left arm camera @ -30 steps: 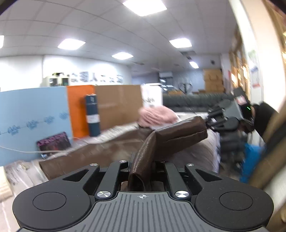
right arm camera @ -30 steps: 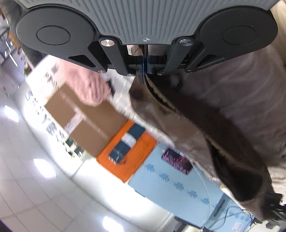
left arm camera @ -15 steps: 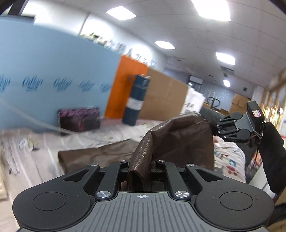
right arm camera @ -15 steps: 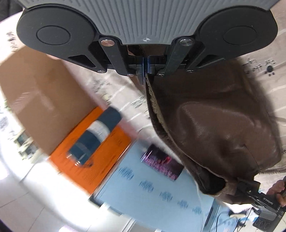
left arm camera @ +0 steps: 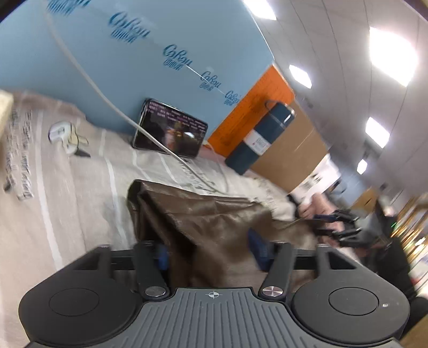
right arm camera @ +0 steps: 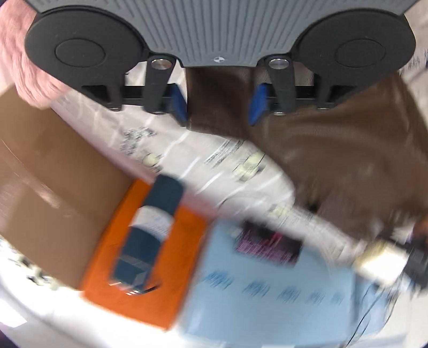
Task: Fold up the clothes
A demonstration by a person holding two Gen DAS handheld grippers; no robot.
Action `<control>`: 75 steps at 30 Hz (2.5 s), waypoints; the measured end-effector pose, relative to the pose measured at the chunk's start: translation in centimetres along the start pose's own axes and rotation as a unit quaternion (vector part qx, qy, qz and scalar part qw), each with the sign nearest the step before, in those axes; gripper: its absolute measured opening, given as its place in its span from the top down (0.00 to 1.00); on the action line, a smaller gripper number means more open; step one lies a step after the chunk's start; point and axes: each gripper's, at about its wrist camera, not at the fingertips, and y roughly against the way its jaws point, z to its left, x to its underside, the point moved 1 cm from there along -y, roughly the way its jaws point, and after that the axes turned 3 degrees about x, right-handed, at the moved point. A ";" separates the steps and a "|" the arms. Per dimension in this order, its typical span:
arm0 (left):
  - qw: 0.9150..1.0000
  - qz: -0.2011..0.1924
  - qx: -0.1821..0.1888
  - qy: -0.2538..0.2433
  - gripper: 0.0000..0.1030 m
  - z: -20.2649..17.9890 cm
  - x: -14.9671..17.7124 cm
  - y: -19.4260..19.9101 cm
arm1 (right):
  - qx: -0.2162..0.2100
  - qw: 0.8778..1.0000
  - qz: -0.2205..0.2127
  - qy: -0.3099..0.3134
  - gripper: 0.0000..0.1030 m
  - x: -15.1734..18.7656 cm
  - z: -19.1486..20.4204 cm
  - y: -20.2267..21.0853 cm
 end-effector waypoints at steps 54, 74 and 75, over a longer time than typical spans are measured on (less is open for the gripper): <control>0.972 0.032 -0.208 -0.107 0.16 -6.3 4.0 0.3 | 0.086 0.748 -0.086 -0.653 0.32 10.7 4.4 3.5; 0.951 0.034 -0.206 -0.227 0.15 -7.6 2.9 -2.8 | 0.115 0.760 -0.189 -0.611 0.93 10.5 4.0 8.1; 0.945 0.031 -0.220 -0.238 0.15 -7.5 2.5 -3.2 | 0.105 0.763 -0.201 -0.605 0.93 10.0 4.2 8.3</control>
